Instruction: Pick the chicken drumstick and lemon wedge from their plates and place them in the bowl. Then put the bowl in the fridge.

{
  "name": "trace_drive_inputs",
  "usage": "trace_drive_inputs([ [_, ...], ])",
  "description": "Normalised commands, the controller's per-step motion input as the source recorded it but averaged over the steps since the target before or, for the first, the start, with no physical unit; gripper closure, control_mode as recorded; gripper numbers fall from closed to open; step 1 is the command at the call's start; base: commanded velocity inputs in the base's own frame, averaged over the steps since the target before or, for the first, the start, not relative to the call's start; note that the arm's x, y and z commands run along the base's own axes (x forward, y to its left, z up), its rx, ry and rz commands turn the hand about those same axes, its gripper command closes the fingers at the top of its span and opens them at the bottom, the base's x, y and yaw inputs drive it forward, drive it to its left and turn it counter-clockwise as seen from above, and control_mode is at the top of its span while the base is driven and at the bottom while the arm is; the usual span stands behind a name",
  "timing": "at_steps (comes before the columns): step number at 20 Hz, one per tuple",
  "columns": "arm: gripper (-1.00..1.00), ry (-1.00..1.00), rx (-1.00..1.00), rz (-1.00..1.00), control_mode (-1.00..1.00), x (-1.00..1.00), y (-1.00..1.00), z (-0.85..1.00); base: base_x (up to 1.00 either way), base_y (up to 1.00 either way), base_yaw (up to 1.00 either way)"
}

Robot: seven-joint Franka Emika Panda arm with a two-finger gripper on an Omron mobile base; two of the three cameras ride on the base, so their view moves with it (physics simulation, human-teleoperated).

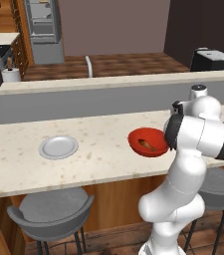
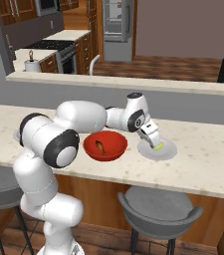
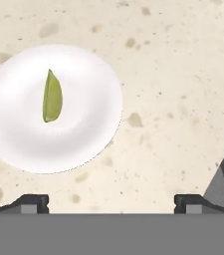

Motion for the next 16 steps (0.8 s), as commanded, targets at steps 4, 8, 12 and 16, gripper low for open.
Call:
trace_drive_inputs([
  [4, -1.0, 0.01, 0.17, 0.0, -1.0, 0.26, -0.07, 0.0, 0.0, 0.0, 0.0],
  [8, -1.0, 0.0, 0.14, 0.0, -1.0, 0.18, -0.1, 0.0, 0.0, 0.0, 0.0],
  [12, -1.0, 0.02, 0.03, 0.0, -1.0, 0.16, -0.09, 0.0, 0.0, 0.0, 0.0],
  [16, -1.0, 0.07, 0.0, 0.0, -1.0, 0.19, -0.03, -0.01, 0.0, 0.0, 0.0],
])
